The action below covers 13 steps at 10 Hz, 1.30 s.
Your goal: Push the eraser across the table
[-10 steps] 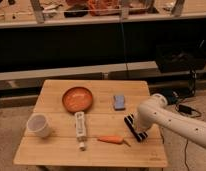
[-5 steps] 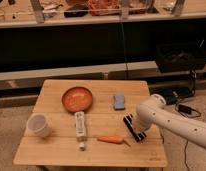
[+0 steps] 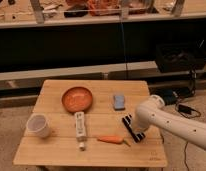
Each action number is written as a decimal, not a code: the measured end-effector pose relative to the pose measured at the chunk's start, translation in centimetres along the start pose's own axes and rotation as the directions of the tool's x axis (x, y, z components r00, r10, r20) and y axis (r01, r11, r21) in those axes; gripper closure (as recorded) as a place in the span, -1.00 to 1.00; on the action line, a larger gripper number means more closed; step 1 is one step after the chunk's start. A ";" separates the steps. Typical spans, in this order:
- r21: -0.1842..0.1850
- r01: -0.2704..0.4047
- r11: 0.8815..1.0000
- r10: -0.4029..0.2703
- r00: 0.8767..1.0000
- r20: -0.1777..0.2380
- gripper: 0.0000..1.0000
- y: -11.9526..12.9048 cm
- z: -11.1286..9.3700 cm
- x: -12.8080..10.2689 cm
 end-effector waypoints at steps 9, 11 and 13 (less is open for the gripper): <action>0.006 0.022 1.000 -0.022 1.000 0.003 0.99 -0.2 0.2 -0.9; 0.008 0.023 1.000 -0.023 1.000 0.005 0.99 -0.3 0.2 -1.2; 0.008 0.024 1.000 -0.024 1.000 0.006 0.99 -0.3 0.0 -1.2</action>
